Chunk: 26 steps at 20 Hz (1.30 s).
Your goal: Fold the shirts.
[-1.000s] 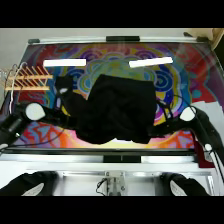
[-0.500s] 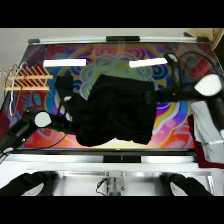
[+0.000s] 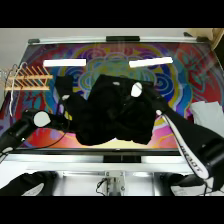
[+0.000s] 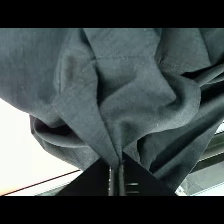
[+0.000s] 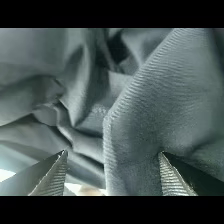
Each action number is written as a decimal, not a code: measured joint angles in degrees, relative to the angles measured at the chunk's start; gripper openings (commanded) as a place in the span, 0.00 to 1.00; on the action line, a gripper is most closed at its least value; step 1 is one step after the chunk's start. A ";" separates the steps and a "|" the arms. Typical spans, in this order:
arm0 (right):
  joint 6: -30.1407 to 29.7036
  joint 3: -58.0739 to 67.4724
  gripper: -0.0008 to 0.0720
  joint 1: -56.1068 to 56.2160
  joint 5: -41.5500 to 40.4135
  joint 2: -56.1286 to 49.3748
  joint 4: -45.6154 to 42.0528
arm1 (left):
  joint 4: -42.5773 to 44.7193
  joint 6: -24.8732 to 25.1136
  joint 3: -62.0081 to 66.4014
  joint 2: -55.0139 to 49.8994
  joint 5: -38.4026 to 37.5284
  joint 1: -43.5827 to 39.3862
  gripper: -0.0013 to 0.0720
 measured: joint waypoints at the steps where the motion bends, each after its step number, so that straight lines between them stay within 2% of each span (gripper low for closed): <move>1: 0.26 0.11 0.42 0.39 -0.11 -0.90 -0.44 | 0.00 0.00 0.00 0.00 0.15 0.00 0.10; 2: 0.68 0.13 0.13 0.74 -0.17 -1.70 -1.29 | 0.00 0.00 0.00 0.00 0.24 0.04 0.10; 7: 2.32 4.33 0.11 -0.50 -0.11 -0.79 -4.46 | -0.02 2.38 0.28 0.00 0.37 0.46 0.10; 9: 1.84 8.55 0.11 -2.40 3.08 3.67 -5.03 | 0.02 3.48 1.53 0.17 -0.52 1.38 0.10; 12: 2.45 12.74 0.11 -6.56 8.63 16.26 -8.55 | 0.00 5.64 5.14 0.61 -1.66 2.99 0.10; 15: 8.94 12.76 0.11 -10.34 18.80 30.53 -15.50 | -0.02 6.82 8.44 0.83 -2.19 4.02 0.11; 18: 19.32 3.61 0.11 -11.91 29.29 45.64 -21.07 | -0.50 7.26 8.81 0.87 -2.62 4.20 0.11; 19: 23.56 -1.84 0.24 -12.13 31.12 50.80 -22.12 | -0.57 7.45 8.31 0.87 -2.82 4.17 0.10; 20: 27.43 -7.48 0.70 -12.31 32.22 55.41 -22.75 | -0.61 7.74 7.54 0.87 -3.08 4.04 0.11; 21: 30.99 -13.73 0.94 -12.50 33.38 60.15 -23.67 | -0.66 8.13 6.69 0.90 -3.43 3.96 0.10; 22: 33.73 -18.84 0.94 -12.63 34.23 63.78 -24.26 | -0.68 8.68 5.92 0.90 -4.07 3.85 0.11; 23: 35.98 -22.97 0.87 -12.63 34.42 66.47 -24.61 | -0.70 9.40 5.35 0.92 -4.83 3.85 0.10; 26: 35.54 -26.88 0.85 -12.76 28.09 69.09 -23.74 | -0.66 11.93 4.33 1.31 -7.41 3.85 0.10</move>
